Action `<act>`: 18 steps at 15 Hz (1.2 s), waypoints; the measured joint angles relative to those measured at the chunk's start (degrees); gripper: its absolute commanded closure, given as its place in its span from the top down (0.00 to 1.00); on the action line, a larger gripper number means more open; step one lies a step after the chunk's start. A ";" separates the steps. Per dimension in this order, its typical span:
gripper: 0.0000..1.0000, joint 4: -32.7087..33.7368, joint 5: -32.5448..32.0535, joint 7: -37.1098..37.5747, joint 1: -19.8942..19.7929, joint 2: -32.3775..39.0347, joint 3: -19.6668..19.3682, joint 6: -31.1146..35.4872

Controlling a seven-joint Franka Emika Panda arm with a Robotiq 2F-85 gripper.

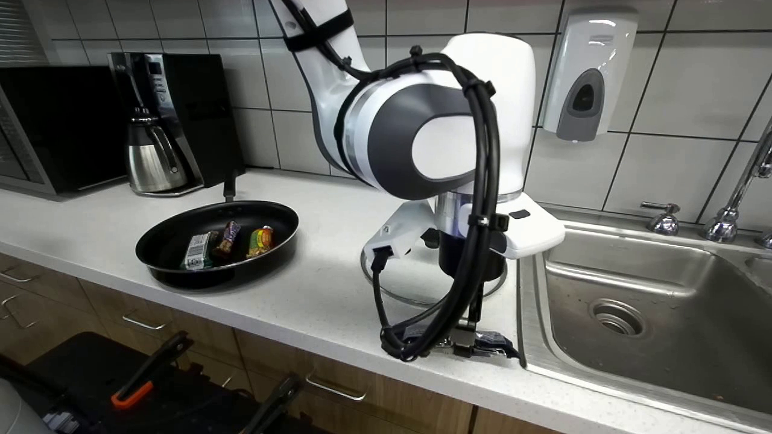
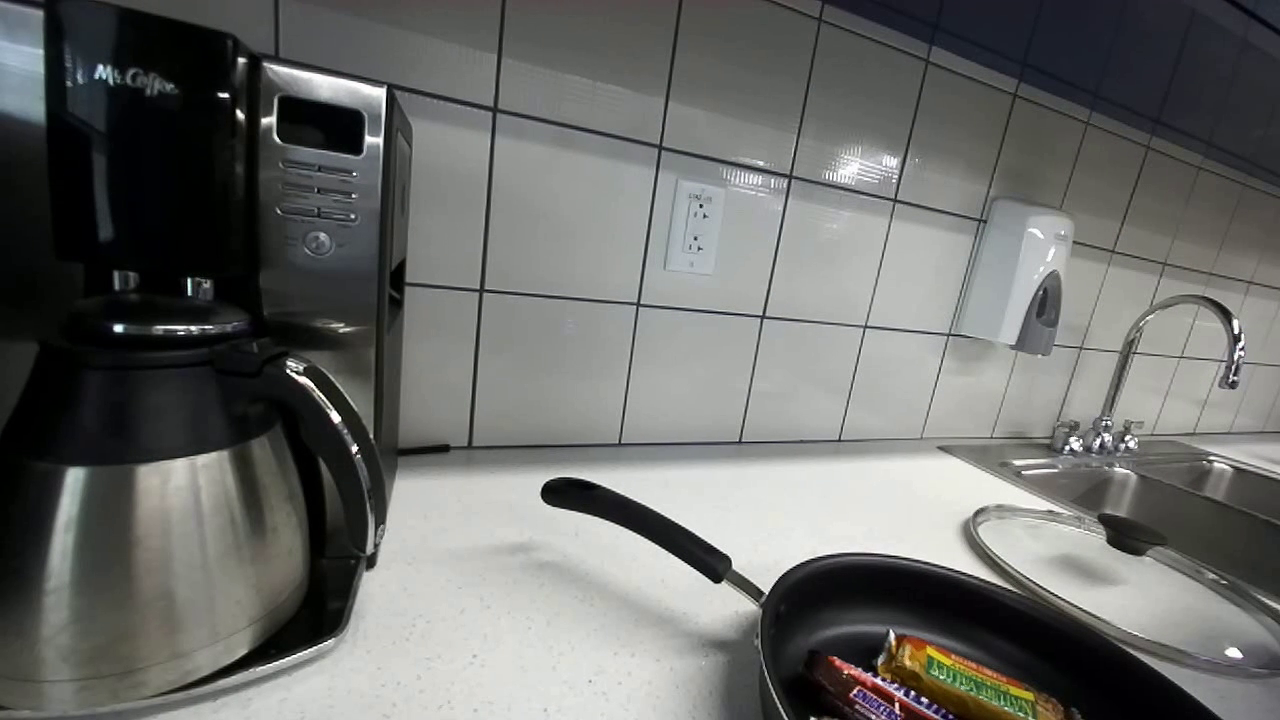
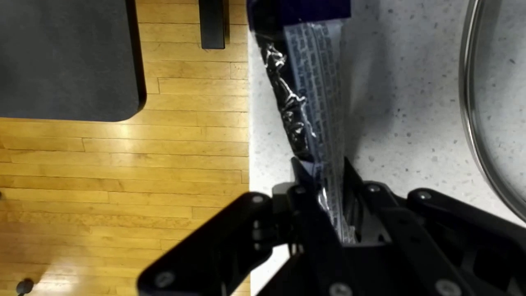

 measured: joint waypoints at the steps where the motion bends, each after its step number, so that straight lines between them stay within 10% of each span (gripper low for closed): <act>1: 0.05 -0.05 -0.44 -0.06 0.32 -0.73 -0.60 -0.07; 9: 0.05 -1.32 -5.70 -1.24 1.23 -9.29 -1.63 -1.26; 18: 0.04 -1.80 -3.64 -11.95 2.27 -13.82 5.51 -5.35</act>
